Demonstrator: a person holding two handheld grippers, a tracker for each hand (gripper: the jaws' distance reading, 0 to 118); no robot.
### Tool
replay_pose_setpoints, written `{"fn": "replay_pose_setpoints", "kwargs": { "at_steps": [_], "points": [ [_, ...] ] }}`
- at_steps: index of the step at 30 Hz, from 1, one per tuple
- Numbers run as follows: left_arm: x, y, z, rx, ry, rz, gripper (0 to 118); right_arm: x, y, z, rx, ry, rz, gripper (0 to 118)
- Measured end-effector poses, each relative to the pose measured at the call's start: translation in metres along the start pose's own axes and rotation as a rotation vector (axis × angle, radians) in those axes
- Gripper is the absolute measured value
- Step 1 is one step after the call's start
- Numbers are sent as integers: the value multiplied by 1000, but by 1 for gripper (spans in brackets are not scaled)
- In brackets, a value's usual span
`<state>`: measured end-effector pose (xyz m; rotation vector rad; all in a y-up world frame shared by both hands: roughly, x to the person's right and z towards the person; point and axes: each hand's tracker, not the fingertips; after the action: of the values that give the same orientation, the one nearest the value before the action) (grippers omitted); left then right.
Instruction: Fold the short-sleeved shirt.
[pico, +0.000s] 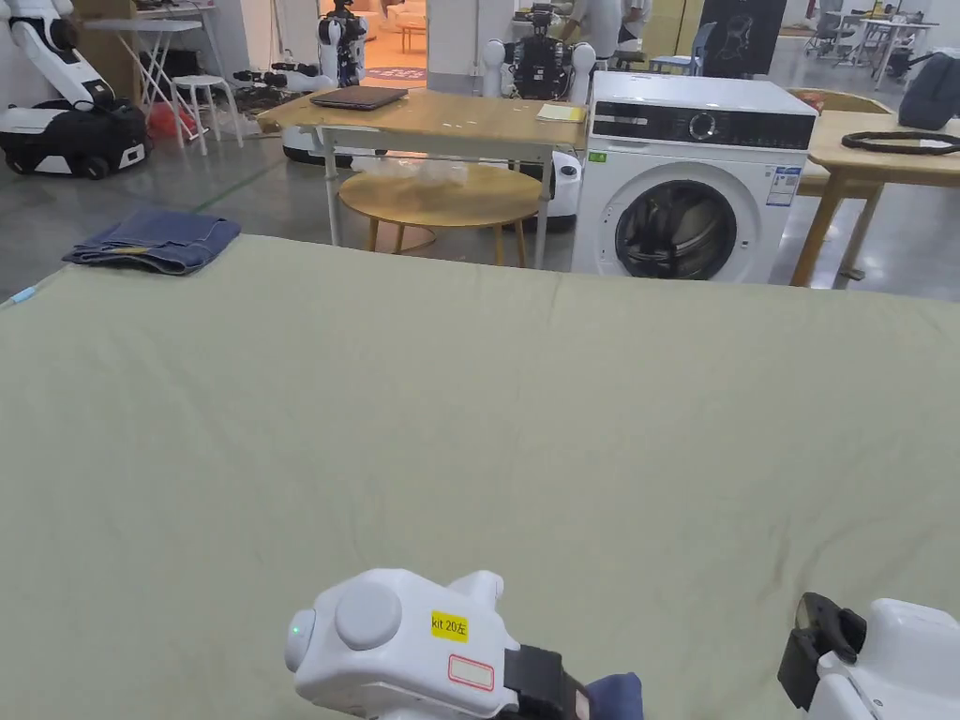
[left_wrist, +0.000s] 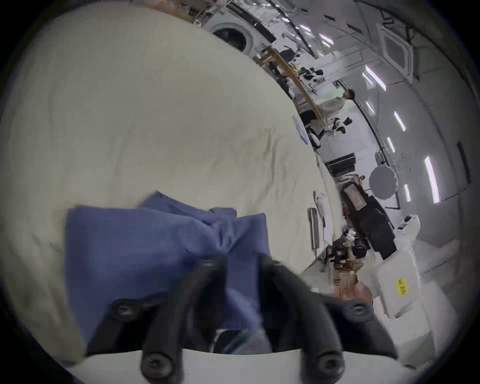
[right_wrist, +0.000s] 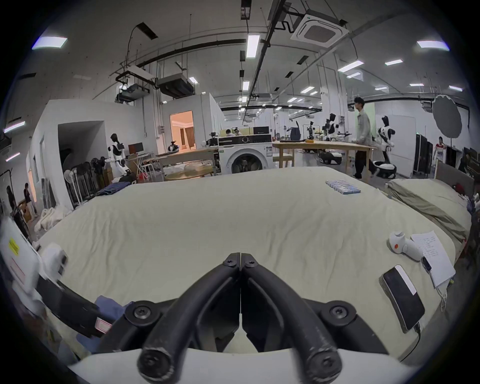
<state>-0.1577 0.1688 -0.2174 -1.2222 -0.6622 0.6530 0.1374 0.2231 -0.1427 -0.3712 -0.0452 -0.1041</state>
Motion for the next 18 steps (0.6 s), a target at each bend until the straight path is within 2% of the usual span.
{"fn": "replay_pose_setpoints", "kwargs": {
  "at_steps": [7, 14, 18],
  "points": [
    [-36, -14, -66, -54, -192, 130, 0, 4, -2, 4, 4, -1, -9, 0],
    [-20, -23, -71, -39, -83, 14, 0, 8, -1, 5, 39, -10, -3, 0],
    [-11, -15, -54, -33, -50, -5, 0, 3, 3, 5, 58, -7, 4, 0]
  ]
}}
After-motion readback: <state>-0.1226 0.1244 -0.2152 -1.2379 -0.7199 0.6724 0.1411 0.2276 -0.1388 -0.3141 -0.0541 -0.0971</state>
